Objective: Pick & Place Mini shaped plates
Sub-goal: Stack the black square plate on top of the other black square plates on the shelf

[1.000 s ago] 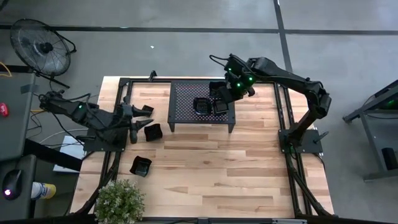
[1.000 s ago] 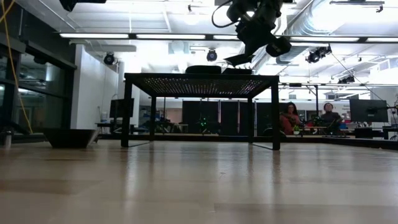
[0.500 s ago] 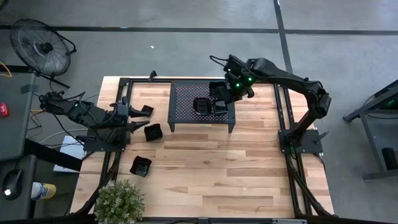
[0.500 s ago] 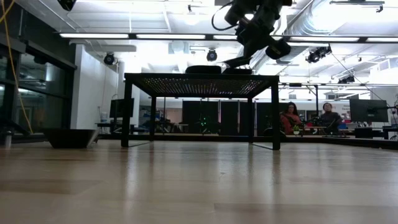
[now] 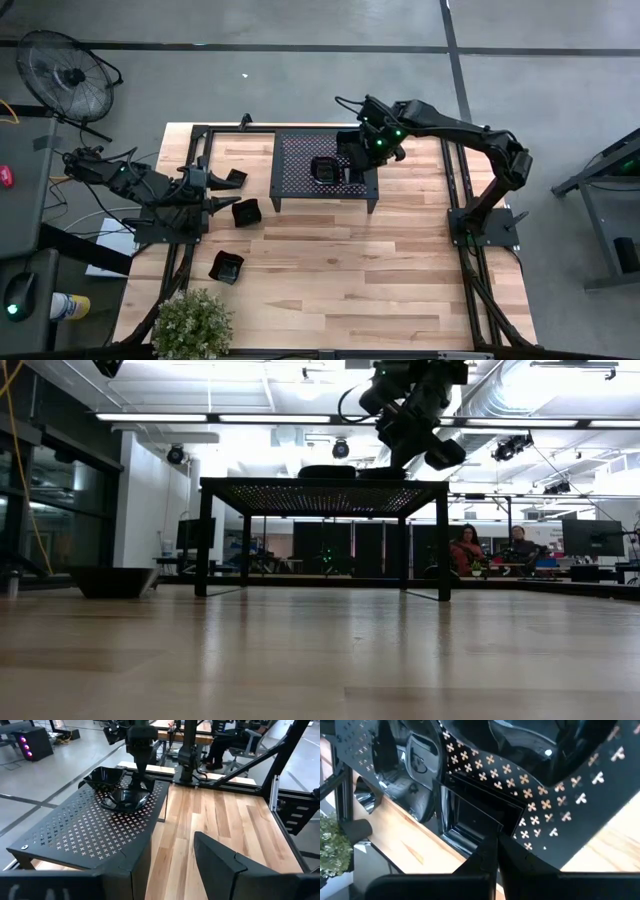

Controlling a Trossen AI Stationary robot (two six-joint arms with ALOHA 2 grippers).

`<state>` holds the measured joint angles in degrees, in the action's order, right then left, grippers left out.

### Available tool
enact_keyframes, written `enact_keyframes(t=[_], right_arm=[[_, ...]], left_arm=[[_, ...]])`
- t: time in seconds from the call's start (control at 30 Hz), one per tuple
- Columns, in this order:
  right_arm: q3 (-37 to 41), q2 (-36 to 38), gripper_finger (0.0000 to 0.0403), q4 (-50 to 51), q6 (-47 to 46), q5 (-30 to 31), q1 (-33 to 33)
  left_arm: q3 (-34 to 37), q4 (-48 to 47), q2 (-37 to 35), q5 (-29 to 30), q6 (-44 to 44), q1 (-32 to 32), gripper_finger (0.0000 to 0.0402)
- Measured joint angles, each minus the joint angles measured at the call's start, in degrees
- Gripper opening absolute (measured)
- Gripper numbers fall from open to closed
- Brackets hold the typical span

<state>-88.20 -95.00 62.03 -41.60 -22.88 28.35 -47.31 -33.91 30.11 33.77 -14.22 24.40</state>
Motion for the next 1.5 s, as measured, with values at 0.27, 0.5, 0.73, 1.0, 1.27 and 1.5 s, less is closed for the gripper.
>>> enact_keyframes(t=[0.27, 0.5, 0.73, 1.0, 1.27, 1.5], right_arm=[[0.0, 0.0, 0.0011, 0.0, 1.0, -0.1, 1.3], [0.0, 0.0, 0.0047, 0.2, 1.7, -0.1, 1.7], [-0.5, 0.0, 0.0081, 1.1, 2.3, -1.1, 1.7], [-3.6, 0.0, 0.0107, 3.1, 4.2, -1.1, 1.7], [-6.3, 0.1, 0.0123, 6.8, 5.6, -1.1, 1.7], [-9.8, 0.9, 0.0138, 9.3, 7.0, -0.7, 1.7]], left_arm=[[0.0, 0.0, 0.0, 0.1, 0.0, 0.0, 0.0147], [0.0, 0.0, 0.0, 0.2, 0.0, 0.0, 0.0147], [0.0, 0.0, 0.0, 0.3, 0.0, 0.0, 0.0147], [0.0, 0.0, 0.0, 0.4, -0.6, 0.0, 0.0147], [0.0, 0.0, 0.0, 0.4, -1.4, 0.0, 0.0147], [0.0, 0.1, 0.0, 0.4, -3.4, 0.0, 0.0147]])
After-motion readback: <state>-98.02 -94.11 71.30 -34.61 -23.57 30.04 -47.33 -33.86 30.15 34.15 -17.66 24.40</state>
